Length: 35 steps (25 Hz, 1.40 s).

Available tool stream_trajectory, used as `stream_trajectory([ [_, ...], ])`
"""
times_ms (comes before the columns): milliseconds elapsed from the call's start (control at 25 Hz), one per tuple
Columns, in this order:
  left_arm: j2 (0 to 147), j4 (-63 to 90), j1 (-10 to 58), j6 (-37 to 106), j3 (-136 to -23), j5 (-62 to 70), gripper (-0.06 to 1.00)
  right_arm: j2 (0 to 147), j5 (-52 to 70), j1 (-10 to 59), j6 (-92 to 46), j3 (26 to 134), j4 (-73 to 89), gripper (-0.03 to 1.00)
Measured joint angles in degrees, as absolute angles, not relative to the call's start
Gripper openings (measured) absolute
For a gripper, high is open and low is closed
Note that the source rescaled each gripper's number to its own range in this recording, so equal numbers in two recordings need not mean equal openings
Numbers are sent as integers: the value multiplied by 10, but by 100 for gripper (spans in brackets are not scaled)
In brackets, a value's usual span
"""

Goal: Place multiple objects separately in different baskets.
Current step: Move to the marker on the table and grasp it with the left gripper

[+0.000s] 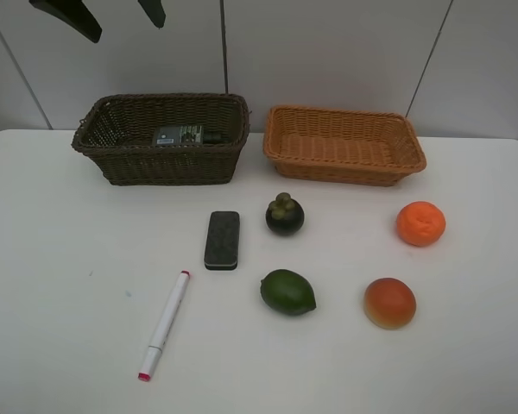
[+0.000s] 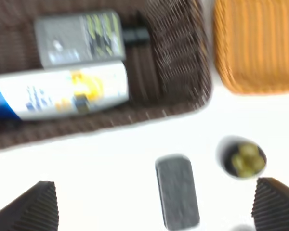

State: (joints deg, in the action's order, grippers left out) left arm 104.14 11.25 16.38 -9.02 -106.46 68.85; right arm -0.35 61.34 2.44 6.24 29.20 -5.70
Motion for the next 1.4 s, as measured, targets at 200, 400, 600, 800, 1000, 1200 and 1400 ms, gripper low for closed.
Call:
stream_trajectory([
  [200, 949, 111, 235, -117, -902, 687, 99, -3, 613, 24, 62, 292, -57, 100],
  [400, 912, 92, 309, -160, -744, 687, 99, -3, 613, 24, 62, 292, -57, 100],
  [600, 911, 89, 352, -171, -632, 627, 99, -3, 613, 24, 62, 292, -57, 100],
  [800, 916, 87, 354, -173, -554, 524, 99, -3, 613, 24, 62, 292, -57, 100],
  [1000, 967, 93, 354, -151, -522, 471, 99, -3, 613, 24, 62, 292, -57, 100],
  [1200, 1030, 102, 354, -131, -522, 449, 99, -3, 613, 24, 62, 292, -57, 100],
  [1400, 1067, 102, 354, -122, -522, 433, 99, -3, 613, 24, 62, 292, -57, 100],
])
